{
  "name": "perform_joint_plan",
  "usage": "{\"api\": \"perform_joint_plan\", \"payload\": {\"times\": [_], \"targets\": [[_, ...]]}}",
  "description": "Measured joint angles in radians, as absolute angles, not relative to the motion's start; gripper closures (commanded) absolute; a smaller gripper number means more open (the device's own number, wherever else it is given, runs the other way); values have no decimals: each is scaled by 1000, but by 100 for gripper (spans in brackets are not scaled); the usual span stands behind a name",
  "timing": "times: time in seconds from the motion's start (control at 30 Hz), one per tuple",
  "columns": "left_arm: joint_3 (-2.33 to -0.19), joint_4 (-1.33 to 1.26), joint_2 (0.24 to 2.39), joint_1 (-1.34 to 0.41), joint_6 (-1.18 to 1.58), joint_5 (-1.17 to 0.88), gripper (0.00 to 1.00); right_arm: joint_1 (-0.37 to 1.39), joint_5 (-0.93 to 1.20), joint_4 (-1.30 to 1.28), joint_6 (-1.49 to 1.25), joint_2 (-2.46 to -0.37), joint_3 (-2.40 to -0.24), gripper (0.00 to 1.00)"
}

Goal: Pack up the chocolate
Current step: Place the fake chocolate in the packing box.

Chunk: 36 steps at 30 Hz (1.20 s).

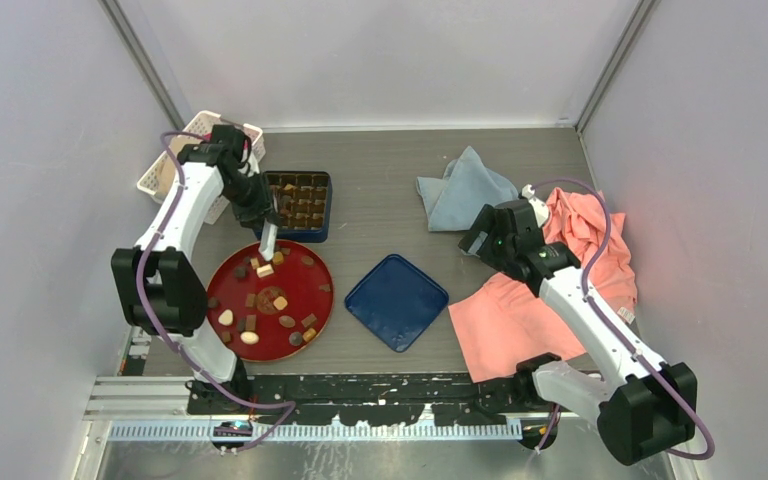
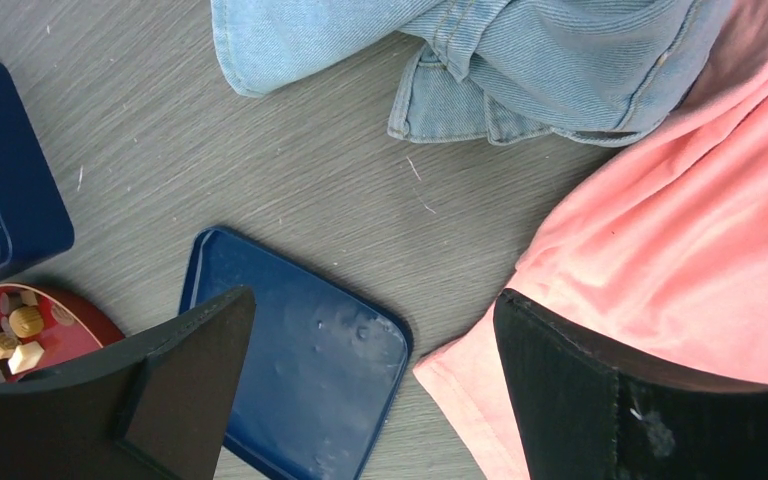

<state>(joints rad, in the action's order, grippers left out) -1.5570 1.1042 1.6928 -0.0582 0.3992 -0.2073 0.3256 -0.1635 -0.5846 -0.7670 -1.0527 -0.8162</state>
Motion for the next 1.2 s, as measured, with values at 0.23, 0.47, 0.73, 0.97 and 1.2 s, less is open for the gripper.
{"api": "perform_joint_plan", "payload": {"times": [0.23, 0.47, 0.73, 0.97, 1.2], "targets": [[-1557, 1145, 1693, -51, 379, -199, 100, 326, -163, -585, -767, -1048, -798, 5], [-1557, 1163, 1692, -50, 361, -176, 100, 326, -163, -588, -764, -1048, -791, 5], [-1555, 1164, 1694, -50, 353, -176, 100, 326, -163, -588, -764, -1052, -788, 5], [-1539, 1159, 1704, -50, 347, -176, 100, 326, -163, -591, -764, -1052, -785, 5], [-1518, 1151, 1732, -50, 336, -176, 100, 326, -163, -591, -764, -1052, -785, 5]]}}
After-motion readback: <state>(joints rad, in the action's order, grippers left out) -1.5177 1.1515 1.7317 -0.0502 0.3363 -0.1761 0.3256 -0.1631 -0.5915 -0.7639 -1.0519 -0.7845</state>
